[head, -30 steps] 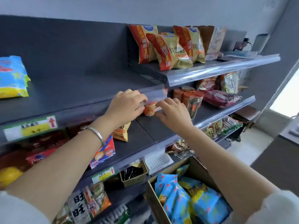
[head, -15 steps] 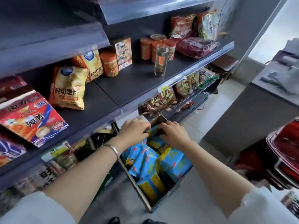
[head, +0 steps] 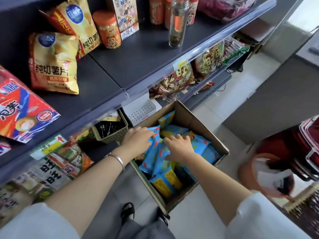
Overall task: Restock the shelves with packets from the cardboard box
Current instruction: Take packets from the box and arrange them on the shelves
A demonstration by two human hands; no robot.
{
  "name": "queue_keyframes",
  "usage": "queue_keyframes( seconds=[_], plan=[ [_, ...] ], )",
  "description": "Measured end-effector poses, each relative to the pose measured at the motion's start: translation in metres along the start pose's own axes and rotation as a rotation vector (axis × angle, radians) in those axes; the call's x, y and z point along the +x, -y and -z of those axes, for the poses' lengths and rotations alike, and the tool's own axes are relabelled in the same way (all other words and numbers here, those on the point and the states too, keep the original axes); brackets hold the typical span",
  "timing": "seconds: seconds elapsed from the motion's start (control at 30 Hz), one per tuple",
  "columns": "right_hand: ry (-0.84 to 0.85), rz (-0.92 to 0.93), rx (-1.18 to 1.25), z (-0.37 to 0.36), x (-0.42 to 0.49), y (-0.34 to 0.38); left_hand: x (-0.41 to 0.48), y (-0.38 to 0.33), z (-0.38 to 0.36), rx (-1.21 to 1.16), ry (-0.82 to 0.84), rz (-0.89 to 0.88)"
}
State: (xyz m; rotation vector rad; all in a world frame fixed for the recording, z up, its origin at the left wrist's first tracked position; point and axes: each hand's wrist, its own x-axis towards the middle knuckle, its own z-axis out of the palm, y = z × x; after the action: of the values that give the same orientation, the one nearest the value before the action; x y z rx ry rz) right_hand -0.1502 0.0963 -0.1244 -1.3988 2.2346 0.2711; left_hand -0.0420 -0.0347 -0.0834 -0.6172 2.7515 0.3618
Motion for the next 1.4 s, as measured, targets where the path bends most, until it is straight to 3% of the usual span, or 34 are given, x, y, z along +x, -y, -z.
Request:
queue_keyframes(
  seconds=[0.17, 0.4, 0.5, 0.67, 0.8, 0.93, 1.2, 1.4],
  plan=[
    [-0.006, -0.030, -0.015, -0.007, 0.006, 0.006, -0.003, 0.008, -0.009, 0.002, 0.001, 0.004],
    [-0.023, 0.112, 0.042, 0.005, 0.009, -0.005, -0.002, 0.009, -0.008, -0.024, -0.005, -0.002],
    [-0.069, 0.046, 0.245, 0.019, 0.008, -0.015, 0.003, 0.012, -0.003, -0.062, -0.003, 0.034],
    [-0.285, -0.147, 0.521, 0.058, 0.004, -0.044, 0.009, 0.005, -0.007, -0.136, 0.078, 0.108],
    [-0.365, -0.274, 0.482, 0.062, -0.004, -0.063, 0.013, -0.008, -0.020, -0.157, 0.071, 0.085],
    [-0.407, -0.361, 0.567, 0.052, -0.014, -0.071, 0.019, -0.019, -0.034, 0.033, 0.116, 0.119],
    [-0.388, -0.385, 0.655, 0.042, -0.021, -0.074, 0.026, -0.041, -0.051, 0.213, 0.032, 0.200],
    [-0.392, -0.348, 0.657, 0.043, -0.023, -0.072, 0.020, -0.046, -0.041, 0.034, 0.098, 0.125]
  ],
)
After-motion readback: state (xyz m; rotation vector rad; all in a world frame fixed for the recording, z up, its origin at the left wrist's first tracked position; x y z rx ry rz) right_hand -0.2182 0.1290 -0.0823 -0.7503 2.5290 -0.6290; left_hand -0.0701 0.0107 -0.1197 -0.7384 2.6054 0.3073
